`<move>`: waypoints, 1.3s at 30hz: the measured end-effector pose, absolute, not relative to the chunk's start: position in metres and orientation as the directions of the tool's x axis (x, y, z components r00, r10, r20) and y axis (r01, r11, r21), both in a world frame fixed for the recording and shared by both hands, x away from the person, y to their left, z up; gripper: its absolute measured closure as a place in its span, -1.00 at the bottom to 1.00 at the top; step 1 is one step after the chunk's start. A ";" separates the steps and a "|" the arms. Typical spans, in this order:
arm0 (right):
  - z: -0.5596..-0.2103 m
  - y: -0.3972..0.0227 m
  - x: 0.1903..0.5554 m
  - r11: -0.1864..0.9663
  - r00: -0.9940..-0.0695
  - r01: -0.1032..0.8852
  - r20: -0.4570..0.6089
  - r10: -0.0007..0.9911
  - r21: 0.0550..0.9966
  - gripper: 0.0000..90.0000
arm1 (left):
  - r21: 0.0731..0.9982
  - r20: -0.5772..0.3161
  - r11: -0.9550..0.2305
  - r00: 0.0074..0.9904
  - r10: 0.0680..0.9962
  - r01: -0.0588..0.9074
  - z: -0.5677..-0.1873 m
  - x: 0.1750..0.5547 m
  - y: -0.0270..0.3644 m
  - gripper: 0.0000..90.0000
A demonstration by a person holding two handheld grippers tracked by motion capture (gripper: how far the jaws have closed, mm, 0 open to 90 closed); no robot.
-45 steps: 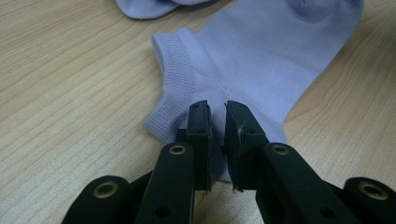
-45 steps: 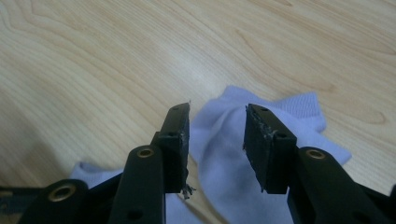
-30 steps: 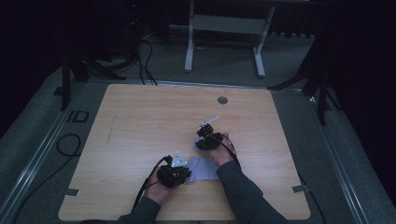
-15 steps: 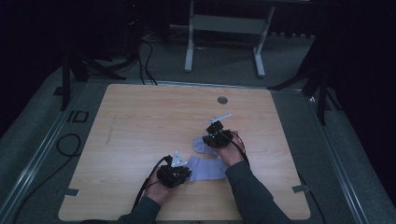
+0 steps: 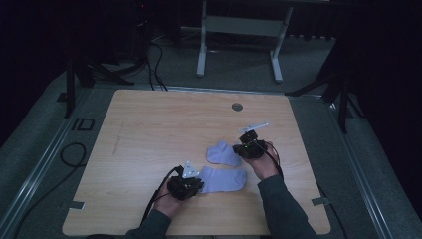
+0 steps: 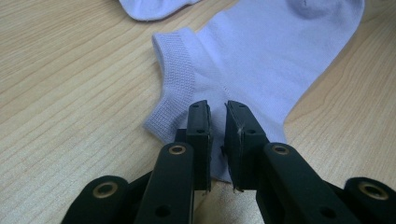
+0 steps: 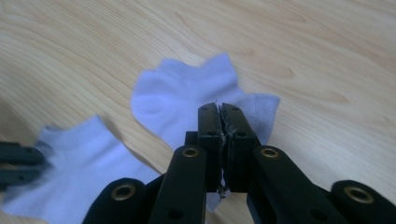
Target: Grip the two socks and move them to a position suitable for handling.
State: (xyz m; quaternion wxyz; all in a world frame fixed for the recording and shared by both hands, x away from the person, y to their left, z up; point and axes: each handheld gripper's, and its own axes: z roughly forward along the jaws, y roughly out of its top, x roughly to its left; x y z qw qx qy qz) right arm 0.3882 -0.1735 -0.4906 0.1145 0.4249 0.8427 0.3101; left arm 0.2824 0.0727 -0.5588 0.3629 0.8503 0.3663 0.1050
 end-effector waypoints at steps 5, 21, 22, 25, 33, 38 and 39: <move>-0.499 -0.189 0.383 0.439 -0.587 0.665 0.060 0.807 0.604 0.93 | 0.695 -0.087 -0.468 0.710 0.699 0.546 -0.559 0.283 0.073 0.77; -0.506 -0.230 0.382 0.432 -0.460 0.716 -0.096 0.883 0.548 0.33 | 0.694 -0.086 -0.470 0.711 0.698 0.546 -0.559 0.283 0.072 0.77; -0.503 -0.230 0.382 0.430 -0.462 0.709 -0.093 0.882 0.559 0.29 | 0.694 -0.086 -0.470 0.711 0.698 0.545 -0.559 0.283 0.072 0.77; -0.493 -0.223 0.383 0.445 -0.513 0.666 -0.065 0.856 0.599 0.22 | 0.694 -0.085 -0.472 0.712 0.697 0.544 -0.559 0.283 0.072 0.77; -0.483 -0.184 0.391 0.517 -0.618 0.594 -0.060 0.784 0.616 0.16 | 0.694 -0.085 -0.472 0.713 0.696 0.544 -0.559 0.283 0.073 0.76; -0.484 -0.169 0.394 0.546 -0.649 0.573 -0.067 0.758 0.611 0.14 | 0.694 -0.087 -0.471 0.713 0.696 0.544 -0.559 0.283 0.073 0.76; -0.484 -0.167 0.395 0.549 -0.652 0.573 -0.068 0.755 0.609 0.13 | 0.694 -0.086 -0.471 0.712 0.696 0.544 -0.559 0.283 0.073 0.76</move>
